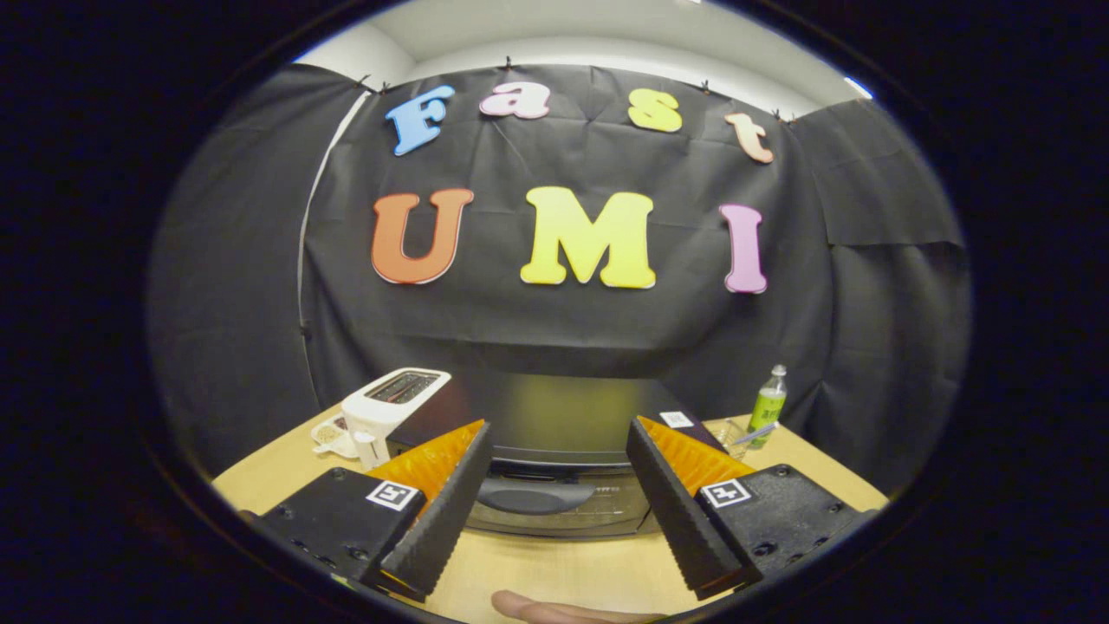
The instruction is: Open the toaster oven, put the food inside, and close the toaster oven door.
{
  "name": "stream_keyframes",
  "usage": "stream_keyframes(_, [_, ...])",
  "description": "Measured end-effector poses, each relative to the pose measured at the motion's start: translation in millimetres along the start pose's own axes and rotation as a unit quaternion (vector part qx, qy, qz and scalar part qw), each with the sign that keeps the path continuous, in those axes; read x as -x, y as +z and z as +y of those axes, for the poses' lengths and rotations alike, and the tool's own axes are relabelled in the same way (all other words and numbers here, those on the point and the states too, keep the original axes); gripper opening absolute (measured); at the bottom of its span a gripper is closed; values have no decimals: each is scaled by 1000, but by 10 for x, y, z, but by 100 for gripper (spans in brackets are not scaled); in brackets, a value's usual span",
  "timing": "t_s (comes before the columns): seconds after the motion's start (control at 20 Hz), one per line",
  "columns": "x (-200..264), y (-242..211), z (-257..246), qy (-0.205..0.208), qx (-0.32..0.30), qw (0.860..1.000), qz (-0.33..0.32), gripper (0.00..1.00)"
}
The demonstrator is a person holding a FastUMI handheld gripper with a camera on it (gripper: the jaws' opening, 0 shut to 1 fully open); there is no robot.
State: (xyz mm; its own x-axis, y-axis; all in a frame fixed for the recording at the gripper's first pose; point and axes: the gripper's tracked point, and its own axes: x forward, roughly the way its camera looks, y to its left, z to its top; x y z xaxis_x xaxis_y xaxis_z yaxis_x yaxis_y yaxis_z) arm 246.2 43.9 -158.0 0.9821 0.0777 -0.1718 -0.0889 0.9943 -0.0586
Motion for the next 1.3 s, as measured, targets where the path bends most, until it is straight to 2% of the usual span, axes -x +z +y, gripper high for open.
stream_keyframes(0.15, [-216, -102, 58, 12, -7, 1000, 2, 100])
stream_keyframes(0.3, [-331, -243, 68, 1, 0, 1000, 14, 100])
stream_keyframes(0.4, [-449, -506, 69, -7, 3, 998, 56, 100])
stream_keyframes(0.45, [-375, -505, 65, 0, -16, 998, 61, 100])
stream_keyframes(0.5, [-574, -432, 70, -2, -36, 998, 46, 100])
stream_keyframes(0.8, [-237, -610, 74, 24, -30, 998, 52, 100])
stream_keyframes(1.3, [349, -1055, 80, 16, -7, 999, 33, 100])
